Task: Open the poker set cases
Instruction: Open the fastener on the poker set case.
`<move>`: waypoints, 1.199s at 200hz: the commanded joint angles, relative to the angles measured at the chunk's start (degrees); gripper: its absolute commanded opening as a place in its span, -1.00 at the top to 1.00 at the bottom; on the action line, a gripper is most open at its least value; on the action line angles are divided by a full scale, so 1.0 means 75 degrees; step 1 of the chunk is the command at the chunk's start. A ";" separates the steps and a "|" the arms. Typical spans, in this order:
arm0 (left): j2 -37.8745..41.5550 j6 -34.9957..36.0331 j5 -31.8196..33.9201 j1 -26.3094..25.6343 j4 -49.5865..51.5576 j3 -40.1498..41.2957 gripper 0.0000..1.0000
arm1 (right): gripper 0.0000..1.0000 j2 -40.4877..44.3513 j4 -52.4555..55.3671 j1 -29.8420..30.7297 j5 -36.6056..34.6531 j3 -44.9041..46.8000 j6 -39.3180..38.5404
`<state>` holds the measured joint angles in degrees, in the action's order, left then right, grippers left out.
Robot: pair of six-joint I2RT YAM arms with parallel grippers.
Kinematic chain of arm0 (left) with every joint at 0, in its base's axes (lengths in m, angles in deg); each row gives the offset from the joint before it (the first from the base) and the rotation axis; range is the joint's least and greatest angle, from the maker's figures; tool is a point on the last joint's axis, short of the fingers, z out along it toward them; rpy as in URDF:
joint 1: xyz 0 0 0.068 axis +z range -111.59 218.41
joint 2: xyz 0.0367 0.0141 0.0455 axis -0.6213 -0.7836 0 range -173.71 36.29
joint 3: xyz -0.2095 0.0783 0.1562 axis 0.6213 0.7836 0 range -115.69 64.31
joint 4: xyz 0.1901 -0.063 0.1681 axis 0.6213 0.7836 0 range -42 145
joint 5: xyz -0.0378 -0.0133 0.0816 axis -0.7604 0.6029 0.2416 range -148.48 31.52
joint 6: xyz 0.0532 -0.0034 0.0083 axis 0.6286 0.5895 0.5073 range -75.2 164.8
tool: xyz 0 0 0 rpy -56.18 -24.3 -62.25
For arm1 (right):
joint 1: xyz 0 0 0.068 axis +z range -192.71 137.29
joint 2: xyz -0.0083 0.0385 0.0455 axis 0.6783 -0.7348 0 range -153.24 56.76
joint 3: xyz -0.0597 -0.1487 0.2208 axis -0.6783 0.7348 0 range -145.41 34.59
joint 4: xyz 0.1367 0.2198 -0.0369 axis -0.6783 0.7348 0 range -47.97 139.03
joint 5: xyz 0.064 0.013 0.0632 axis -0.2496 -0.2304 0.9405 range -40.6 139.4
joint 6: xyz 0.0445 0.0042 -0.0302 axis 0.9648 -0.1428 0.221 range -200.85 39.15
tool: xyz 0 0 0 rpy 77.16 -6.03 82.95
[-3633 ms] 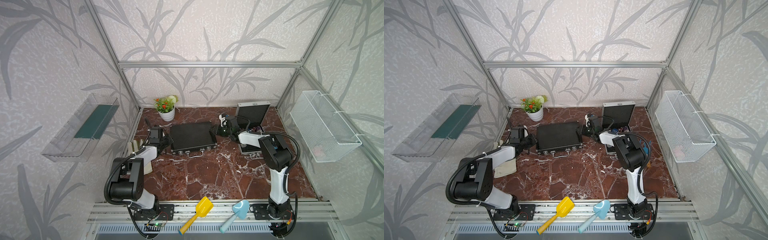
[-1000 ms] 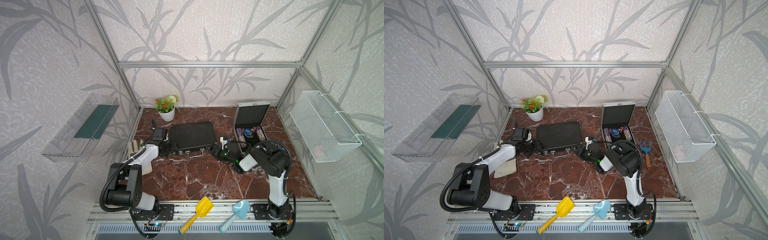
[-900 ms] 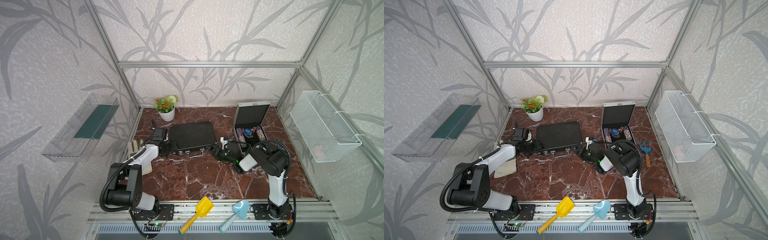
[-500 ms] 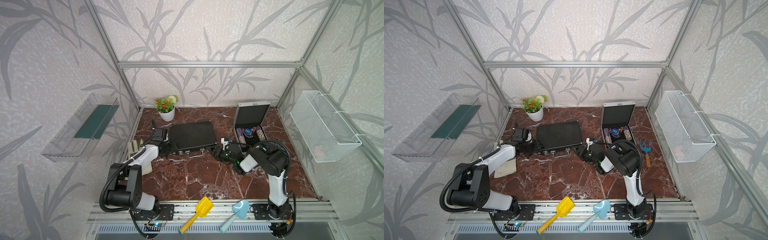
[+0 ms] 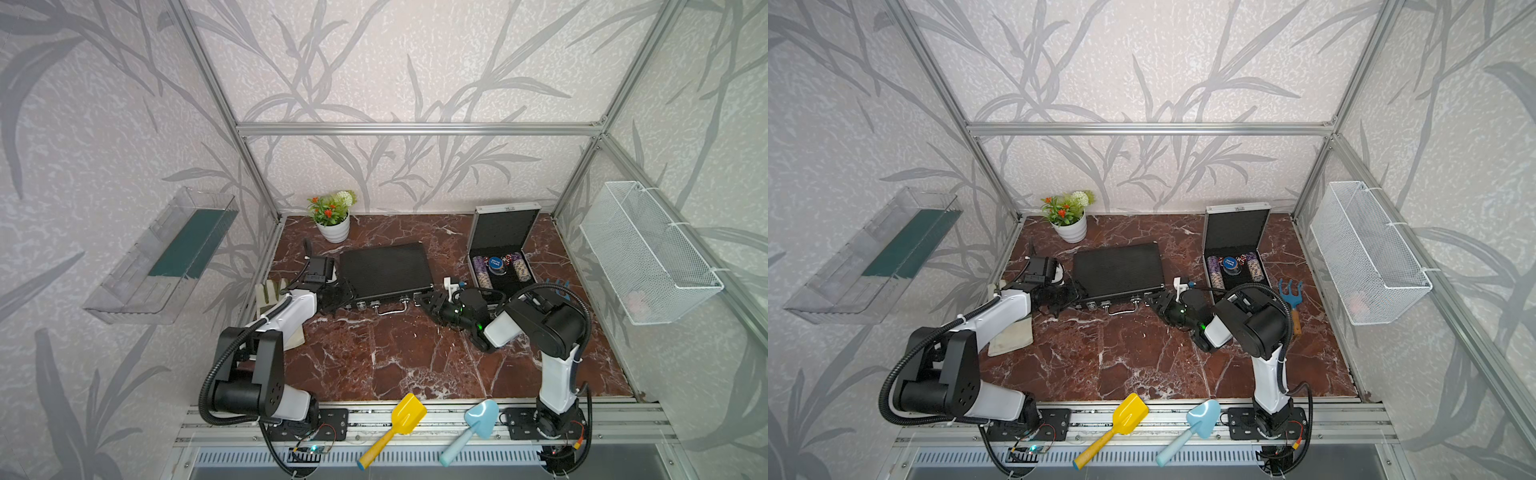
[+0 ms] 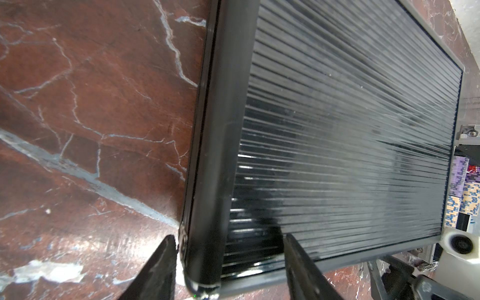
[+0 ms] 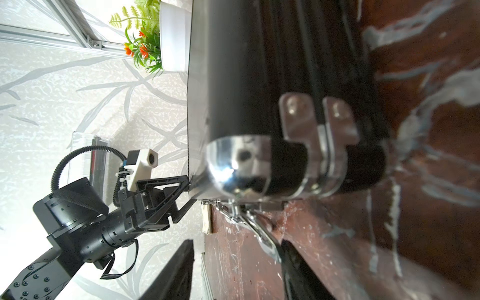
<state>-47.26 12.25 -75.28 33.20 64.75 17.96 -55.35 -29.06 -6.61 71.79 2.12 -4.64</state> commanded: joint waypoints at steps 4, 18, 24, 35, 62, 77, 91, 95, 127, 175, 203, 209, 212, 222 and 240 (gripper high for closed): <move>0.0030 0.0091 0.0084 -0.0023 0.0306 0.0168 -0.10 | -0.07 0.0654 -0.1174 0.0046 0.0021 -0.0252 -0.0044; 0.0029 0.0092 0.0092 -0.0020 0.0318 0.0168 -0.10 | -0.07 0.0698 -0.1037 0.0039 0.0037 -0.0316 -0.0106; 0.0046 0.0100 0.0095 -0.0026 0.0324 0.0168 -0.10 | -0.07 0.0689 -0.1049 0.0040 0.0049 -0.0357 -0.0090; 0.0054 0.0110 0.0112 -0.0030 0.0343 0.0166 -0.10 | -0.07 0.0667 -0.1140 0.0047 0.0050 -0.0403 -0.0015; 0.0101 0.0100 0.0165 -0.0025 0.0359 0.0191 -0.10 | -0.07 0.0650 -0.0908 0.0021 0.0084 -0.0459 -0.0137; 0.0164 0.0077 0.0224 -0.0020 0.0399 0.0206 -0.10 | -0.07 0.0629 -0.0908 -0.0016 0.0082 -0.0430 -0.0170; 0.0340 0.0010 0.0384 -0.0031 0.0408 0.0290 -0.11 | -0.08 0.0682 -0.0829 -0.0054 0.0096 -0.0406 -0.0243; 0.0409 -0.0026 0.0438 -0.0023 0.0401 0.0324 -0.12 | -0.08 0.0706 -0.0782 -0.0076 0.0112 -0.0402 -0.0273; 0.1298 -0.0325 0.0930 -0.0059 0.0261 0.0819 -0.24 | -0.12 0.1133 -0.0133 -0.0182 0.0274 -0.0413 -0.0806; 0.2823 -0.0417 0.1081 -0.0379 0.0096 0.1562 -0.81 | -0.23 0.1858 0.2939 -0.0370 0.0650 -0.1153 -0.2656; 0.3028 -0.0509 0.0472 -0.0545 -0.0410 0.1997 -0.90 | -0.30 0.1859 0.4420 -0.0461 0.0436 -0.1606 -0.3591; 0.2998 -0.0519 0.0306 -0.0586 -0.0603 0.2108 -0.90 | -0.30 0.1865 0.4706 -0.0476 0.0369 -0.1709 -0.3820; 0.2971 -0.0512 0.0218 -0.0609 -0.0722 0.2184 -0.90 | -0.30 0.1866 0.4864 -0.0481 0.0340 -0.1768 -0.3936; 0.2856 -0.0488 -0.0119 -0.0659 -0.1196 0.2412 -0.91 | -0.31 0.1870 0.5374 -0.0498 0.0192 -0.1950 -0.4308; 0.2587 -0.0484 -0.0758 -0.0675 -0.2053 0.2715 -0.91 | -0.35 0.1865 0.6078 -0.0507 -0.0102 -0.2215 -0.4810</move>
<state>-25.91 8.84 -74.07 28.65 58.26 35.64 -42.30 4.47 -10.09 73.94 -11.49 -31.75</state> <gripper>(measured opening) 0.953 0.663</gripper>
